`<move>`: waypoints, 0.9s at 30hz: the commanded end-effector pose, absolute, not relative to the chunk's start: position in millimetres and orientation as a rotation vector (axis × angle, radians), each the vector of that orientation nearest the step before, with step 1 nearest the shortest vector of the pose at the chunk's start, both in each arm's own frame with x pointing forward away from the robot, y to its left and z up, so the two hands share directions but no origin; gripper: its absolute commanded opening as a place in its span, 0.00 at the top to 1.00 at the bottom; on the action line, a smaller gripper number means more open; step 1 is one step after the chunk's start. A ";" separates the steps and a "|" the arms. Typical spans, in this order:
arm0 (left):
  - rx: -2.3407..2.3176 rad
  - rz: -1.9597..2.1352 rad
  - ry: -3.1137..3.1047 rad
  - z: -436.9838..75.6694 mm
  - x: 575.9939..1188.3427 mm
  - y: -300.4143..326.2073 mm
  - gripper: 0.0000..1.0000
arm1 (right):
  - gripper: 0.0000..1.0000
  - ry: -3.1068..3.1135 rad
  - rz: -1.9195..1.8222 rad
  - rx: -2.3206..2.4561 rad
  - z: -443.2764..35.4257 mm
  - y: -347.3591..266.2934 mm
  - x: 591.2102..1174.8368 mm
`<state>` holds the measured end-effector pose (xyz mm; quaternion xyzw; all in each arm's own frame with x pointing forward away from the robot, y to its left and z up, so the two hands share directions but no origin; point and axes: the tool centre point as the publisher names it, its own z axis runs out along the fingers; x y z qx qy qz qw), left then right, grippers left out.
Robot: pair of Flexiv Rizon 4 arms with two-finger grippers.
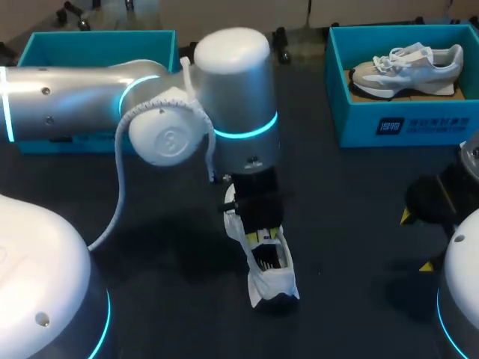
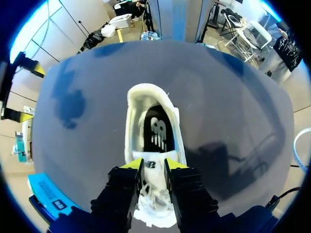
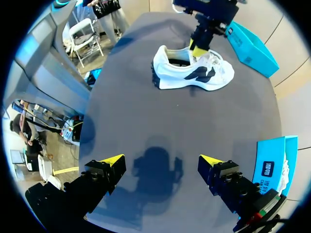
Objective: Take the shoe out of the shoebox, open the shoe tongue, remove and reinsert the insole, then place the shoe into the shoebox
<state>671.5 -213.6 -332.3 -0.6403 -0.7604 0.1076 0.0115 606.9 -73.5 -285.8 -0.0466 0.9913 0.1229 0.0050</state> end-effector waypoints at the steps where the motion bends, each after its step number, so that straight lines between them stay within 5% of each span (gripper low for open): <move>1: -1.990 0.368 -2.412 -303.2 672.6 -197.5 0.70 | 0.00 3.100 0.384 -0.145 -286.0 -74.1 604.6; 8: -1.807 0.313 -2.562 -283.4 679.8 -197.6 0.70 | 0.00 3.100 0.384 -0.145 -286.0 -74.1 604.6; 9: -1.753 0.293 -2.594 -281.5 681.0 -197.4 0.64 | 0.00 3.100 0.384 -0.145 -286.0 -74.1 604.6; 10: -1.687 0.294 -2.628 -279.4 682.3 -197.3 0.42 | 0.00 3.100 0.384 -0.145 -286.0 -74.1 604.6; 11: -1.651 0.275 -2.645 -277.4 682.7 -196.6 0.09 | 0.00 3.100 0.384 -0.145 -286.0 -74.1 604.6; 12: -1.607 0.239 -2.678 -275.2 682.0 -195.0 0.00 | 0.00 3.100 0.384 -0.145 -286.0 -74.1 604.6; 27: -1.631 0.098 -2.803 -268.4 680.2 -191.5 0.00 | 0.00 3.100 0.384 -0.145 -286.0 -74.1 604.6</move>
